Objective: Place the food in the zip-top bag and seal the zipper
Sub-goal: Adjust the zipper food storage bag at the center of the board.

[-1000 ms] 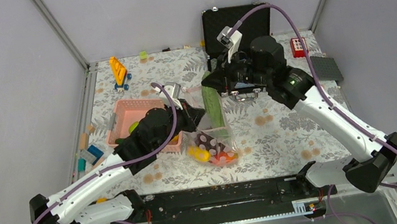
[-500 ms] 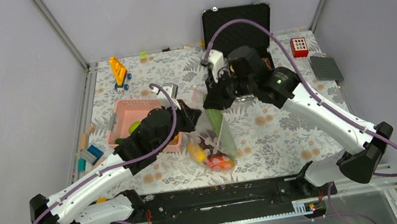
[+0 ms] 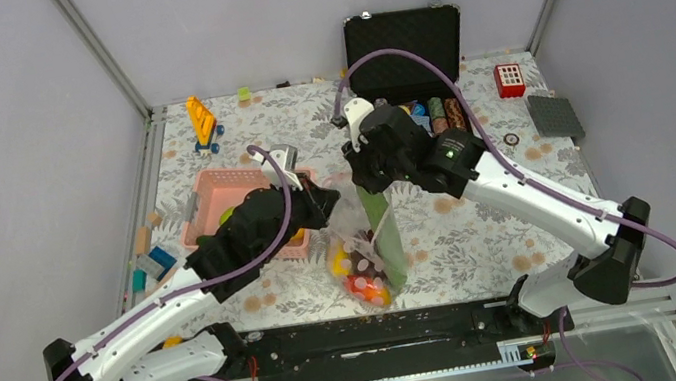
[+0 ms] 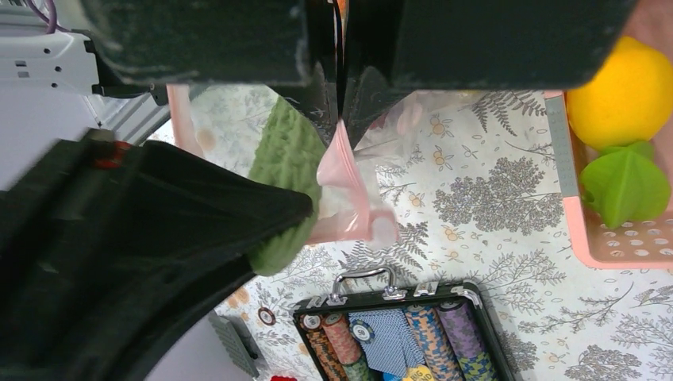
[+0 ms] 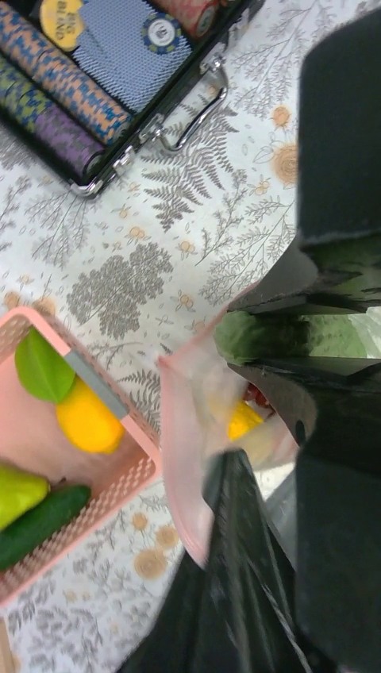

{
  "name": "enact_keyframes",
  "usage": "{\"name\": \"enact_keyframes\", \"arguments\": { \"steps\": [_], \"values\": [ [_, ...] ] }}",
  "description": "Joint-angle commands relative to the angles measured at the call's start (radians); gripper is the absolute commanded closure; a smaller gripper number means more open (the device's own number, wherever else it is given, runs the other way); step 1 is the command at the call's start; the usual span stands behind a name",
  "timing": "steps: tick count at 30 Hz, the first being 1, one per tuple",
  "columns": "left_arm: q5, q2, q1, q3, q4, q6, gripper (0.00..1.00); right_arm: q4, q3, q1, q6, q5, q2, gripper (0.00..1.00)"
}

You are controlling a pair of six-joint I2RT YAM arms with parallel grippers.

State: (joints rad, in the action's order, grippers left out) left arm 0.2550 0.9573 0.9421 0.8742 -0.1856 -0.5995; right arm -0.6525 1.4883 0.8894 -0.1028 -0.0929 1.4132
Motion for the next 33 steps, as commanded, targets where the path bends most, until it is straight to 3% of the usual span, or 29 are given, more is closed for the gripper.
{"name": "enact_keyframes", "arguments": {
  "steps": [1,6,13,15,18,19,20,30,33],
  "values": [
    [-0.004,-0.037,-0.007,0.034,0.133,0.016,1.00,-0.164,-0.001,0.023,-0.068,-0.153,0.055,0.99],
    [-0.025,0.001,-0.007,0.042,0.144,0.018,1.00,-0.163,0.019,0.028,-0.077,-0.129,0.077,0.84],
    [-0.003,0.025,-0.007,0.047,0.121,0.007,1.00,-0.042,-0.051,0.028,-0.055,0.099,-0.078,0.69],
    [0.004,0.026,-0.008,0.043,0.123,0.006,1.00,-0.032,-0.073,0.028,-0.039,0.186,-0.120,0.57],
    [-0.011,0.027,-0.007,0.049,0.126,0.017,1.00,-0.024,-0.100,0.028,-0.034,0.256,-0.177,0.27],
    [-0.018,0.026,-0.006,0.048,0.128,0.021,1.00,-0.019,-0.107,0.028,-0.036,0.249,-0.194,0.11],
    [-0.028,0.022,-0.007,0.047,0.136,0.028,1.00,-0.012,-0.115,0.028,-0.038,0.224,-0.211,0.03],
    [-0.144,-0.022,-0.007,-0.009,0.213,0.092,1.00,0.006,-0.174,0.019,-0.176,-0.284,-0.354,0.00],
    [-0.173,-0.030,-0.007,-0.021,0.228,0.104,1.00,-0.001,-0.195,-0.035,-0.226,-0.277,-0.368,0.00]
  ]
}}
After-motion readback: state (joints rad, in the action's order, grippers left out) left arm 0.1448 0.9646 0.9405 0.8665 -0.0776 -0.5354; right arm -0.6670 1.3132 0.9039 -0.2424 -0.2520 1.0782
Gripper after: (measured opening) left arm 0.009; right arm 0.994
